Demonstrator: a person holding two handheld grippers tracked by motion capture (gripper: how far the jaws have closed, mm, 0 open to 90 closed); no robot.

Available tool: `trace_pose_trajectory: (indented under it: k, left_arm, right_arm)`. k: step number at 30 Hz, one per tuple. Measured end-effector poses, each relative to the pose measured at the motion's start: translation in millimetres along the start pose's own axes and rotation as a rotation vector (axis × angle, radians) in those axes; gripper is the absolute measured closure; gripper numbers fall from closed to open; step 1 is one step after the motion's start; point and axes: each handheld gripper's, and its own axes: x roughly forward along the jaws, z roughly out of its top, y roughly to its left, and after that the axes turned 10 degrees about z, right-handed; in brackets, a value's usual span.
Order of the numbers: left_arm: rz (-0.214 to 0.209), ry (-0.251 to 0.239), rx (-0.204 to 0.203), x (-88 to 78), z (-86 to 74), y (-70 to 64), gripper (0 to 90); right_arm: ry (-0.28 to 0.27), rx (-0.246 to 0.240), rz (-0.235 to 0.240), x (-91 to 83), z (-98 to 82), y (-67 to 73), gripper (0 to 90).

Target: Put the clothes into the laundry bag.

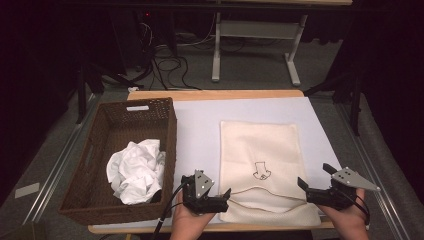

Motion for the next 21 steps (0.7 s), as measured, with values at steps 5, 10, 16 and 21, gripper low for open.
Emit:
trace_pose_trajectory:
  k: [5,10,16,21]
  left_arm:
    - [0.000,0.000,-0.006,-1.2,-0.4,1.0,0.1]
    - [-0.013,0.008,-0.012,-0.4,-1.5,1.3,0.6]
    - [-0.050,0.048,-0.034,3.3,-7.0,0.7,5.7]
    - [-0.072,0.091,-0.041,8.1,-12.9,-1.0,17.0]
  right_arm:
    - [-0.002,0.001,-0.001,-1.0,-0.4,-0.8,0.2]
    - [-0.003,0.003,-0.003,0.2,-1.1,-2.1,0.2]
    - [0.004,0.009,0.006,1.0,-2.5,-2.5,0.3]
    - [0.010,0.004,0.010,3.3,-3.5,-2.2,0.3]
